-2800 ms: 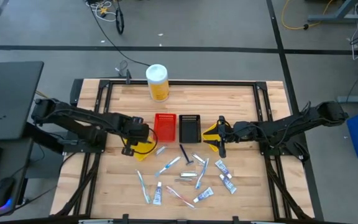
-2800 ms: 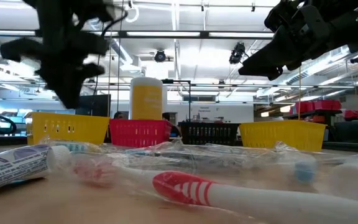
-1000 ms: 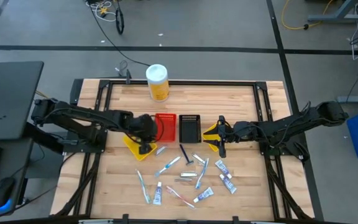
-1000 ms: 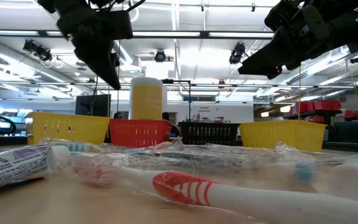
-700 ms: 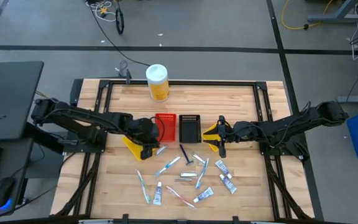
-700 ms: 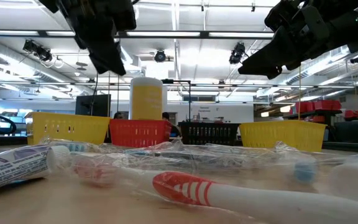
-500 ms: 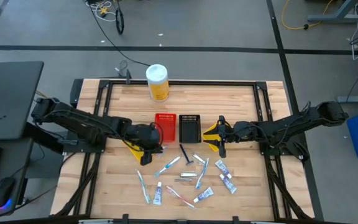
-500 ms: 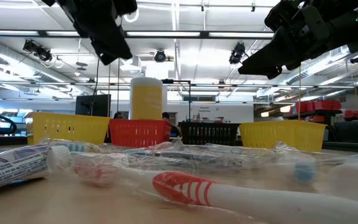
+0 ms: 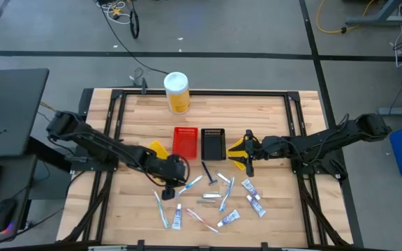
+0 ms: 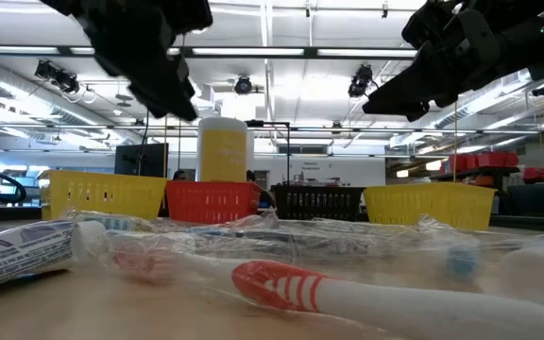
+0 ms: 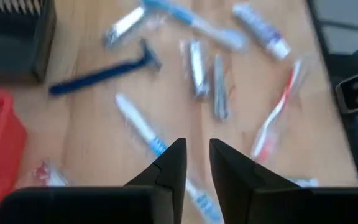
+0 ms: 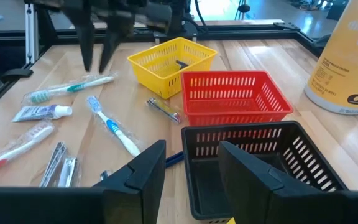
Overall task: Pick & Place Travel size toiletries
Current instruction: Put the blue toothbrush into the red bin
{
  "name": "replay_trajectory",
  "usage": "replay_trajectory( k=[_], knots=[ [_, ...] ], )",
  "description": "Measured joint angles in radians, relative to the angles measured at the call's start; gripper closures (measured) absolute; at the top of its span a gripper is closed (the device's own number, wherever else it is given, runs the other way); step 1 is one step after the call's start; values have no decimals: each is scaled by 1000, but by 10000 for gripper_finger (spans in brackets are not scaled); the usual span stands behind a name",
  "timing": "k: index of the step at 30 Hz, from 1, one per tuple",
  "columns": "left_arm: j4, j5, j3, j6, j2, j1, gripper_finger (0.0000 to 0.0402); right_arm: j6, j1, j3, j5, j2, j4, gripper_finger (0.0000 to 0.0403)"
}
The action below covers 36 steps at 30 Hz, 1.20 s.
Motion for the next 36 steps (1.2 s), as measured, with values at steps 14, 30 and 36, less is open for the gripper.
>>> replay_trajectory(
  k=[14,30,36],
  knots=[
    [4,20,91,-85,232,1,251,0,0,0,0,0,0,250],
    [-19,-35,124,-128,293,36,250,0,0,0,0,0,3,253],
    [6,-31,125,-128,343,36,250,0,1,0,0,0,3,253]
  ],
)
